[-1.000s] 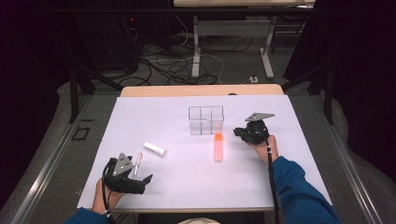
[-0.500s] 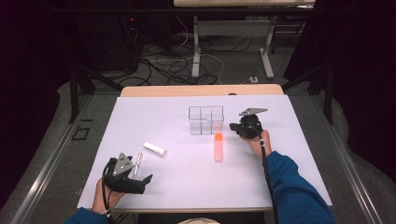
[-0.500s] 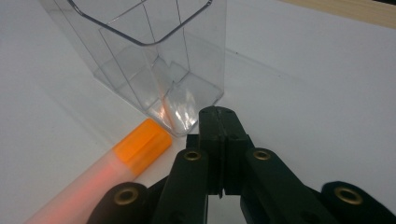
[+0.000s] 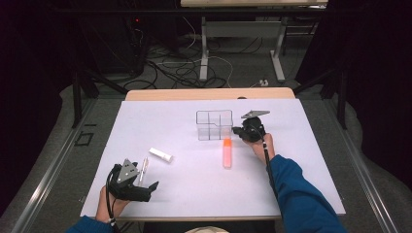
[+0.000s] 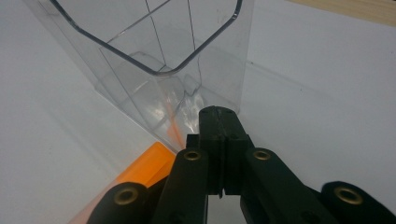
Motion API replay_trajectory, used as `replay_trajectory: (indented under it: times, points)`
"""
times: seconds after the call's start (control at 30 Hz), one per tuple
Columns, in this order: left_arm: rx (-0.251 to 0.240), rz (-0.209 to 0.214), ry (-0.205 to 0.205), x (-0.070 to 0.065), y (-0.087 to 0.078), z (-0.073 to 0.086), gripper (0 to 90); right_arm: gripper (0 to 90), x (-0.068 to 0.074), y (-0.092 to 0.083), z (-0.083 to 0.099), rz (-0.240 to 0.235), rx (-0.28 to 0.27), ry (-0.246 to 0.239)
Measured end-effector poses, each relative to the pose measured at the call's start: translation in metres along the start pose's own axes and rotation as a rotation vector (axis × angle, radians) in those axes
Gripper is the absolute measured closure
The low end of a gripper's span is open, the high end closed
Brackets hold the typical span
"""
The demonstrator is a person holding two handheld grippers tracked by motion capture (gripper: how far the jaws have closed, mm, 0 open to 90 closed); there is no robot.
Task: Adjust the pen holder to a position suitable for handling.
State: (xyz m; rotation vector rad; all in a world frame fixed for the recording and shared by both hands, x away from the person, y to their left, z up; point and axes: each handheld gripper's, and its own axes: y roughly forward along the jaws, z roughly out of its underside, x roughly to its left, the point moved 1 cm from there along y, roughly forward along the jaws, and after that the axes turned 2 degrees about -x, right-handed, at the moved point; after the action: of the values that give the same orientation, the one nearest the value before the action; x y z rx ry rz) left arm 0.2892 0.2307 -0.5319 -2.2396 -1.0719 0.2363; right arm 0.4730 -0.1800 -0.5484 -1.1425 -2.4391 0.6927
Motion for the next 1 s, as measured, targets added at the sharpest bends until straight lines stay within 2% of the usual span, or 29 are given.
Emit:
replay_trajectory:
  times: [0.2,0.3,0.47,1.0]
  points:
    - [-0.003,0.006,0.005,0.0,0.001,0.0,0.1,90.0,-0.001,0.003,0.001,-0.002,-0.012,0.003]
    - [0.003,0.009,0.004,0.0,0.001,0.0,0.1,90.0,-0.001,0.004,0.002,0.003,0.006,0.016]
    - [0.002,0.007,0.005,0.0,0.001,0.0,0.1,90.0,-0.001,0.004,0.002,-0.001,-0.001,0.019]
    - [0.001,0.012,0.005,-0.001,0.001,0.0,0.1,90.0,0.01,0.014,-0.004,-0.007,-0.015,0.008]
